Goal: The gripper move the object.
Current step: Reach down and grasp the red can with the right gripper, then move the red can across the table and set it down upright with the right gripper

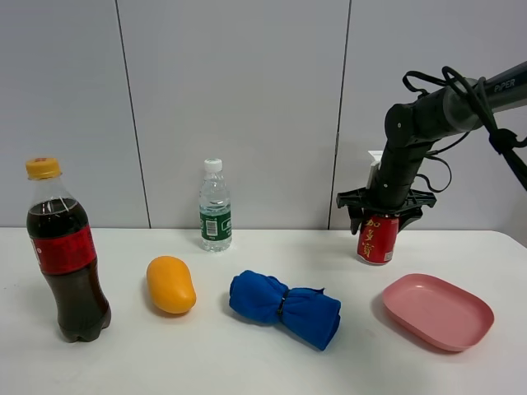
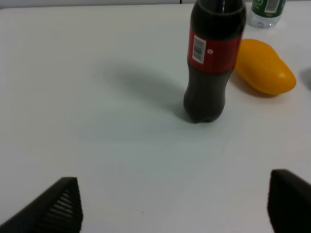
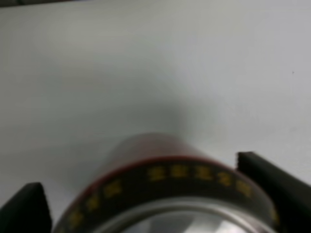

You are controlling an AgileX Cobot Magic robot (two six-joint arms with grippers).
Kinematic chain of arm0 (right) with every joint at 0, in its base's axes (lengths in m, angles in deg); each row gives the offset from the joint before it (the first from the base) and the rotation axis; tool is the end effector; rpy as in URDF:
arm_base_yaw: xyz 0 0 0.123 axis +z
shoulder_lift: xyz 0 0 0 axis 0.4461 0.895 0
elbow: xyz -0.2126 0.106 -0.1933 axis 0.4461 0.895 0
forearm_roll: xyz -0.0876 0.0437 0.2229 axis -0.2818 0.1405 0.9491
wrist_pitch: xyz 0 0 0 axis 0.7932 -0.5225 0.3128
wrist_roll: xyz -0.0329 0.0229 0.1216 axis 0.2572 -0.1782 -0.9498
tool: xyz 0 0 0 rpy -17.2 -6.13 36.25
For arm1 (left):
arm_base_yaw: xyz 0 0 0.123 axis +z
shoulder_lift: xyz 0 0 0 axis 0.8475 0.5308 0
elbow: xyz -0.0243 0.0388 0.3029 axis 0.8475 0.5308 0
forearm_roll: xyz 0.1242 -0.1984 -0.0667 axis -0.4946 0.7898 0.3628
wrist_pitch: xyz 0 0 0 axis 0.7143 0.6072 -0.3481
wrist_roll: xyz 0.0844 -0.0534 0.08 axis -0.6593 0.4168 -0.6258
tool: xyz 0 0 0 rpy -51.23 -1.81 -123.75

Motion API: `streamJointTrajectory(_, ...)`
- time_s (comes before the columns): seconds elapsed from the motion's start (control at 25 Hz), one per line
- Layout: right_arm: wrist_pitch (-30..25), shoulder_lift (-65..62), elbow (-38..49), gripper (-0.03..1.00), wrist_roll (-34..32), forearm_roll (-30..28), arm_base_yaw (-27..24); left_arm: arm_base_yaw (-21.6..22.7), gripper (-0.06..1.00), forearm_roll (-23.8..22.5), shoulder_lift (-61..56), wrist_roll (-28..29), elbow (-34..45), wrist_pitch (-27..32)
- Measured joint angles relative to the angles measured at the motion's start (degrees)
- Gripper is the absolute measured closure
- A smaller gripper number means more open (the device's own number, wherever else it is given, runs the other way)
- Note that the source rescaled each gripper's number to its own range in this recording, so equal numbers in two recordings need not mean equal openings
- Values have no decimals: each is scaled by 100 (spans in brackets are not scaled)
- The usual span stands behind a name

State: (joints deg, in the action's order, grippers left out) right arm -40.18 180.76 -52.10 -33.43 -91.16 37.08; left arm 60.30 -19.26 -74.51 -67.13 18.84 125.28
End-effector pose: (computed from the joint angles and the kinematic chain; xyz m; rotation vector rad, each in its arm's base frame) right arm 0.5265 0.0867 0.1369 -0.0648 2.6585 -0.0241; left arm -0.0022 -0.0053 0.2589 -0.0159 2.0278 -0.0153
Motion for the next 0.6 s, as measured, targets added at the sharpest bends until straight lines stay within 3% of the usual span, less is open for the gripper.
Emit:
streamJointTrajectory(0.04,0,0,0,97,1,36,0,0,-6,0,0,0,0,0)
streamJointTrajectory(0.4,-356,-216,18,96,64,248,0,0,-6,0,0,0,0,0)
streamJointTrajectory(0.6,-445,-1097,18,96,871,846,26,0,-6,0,0,0,0,0)
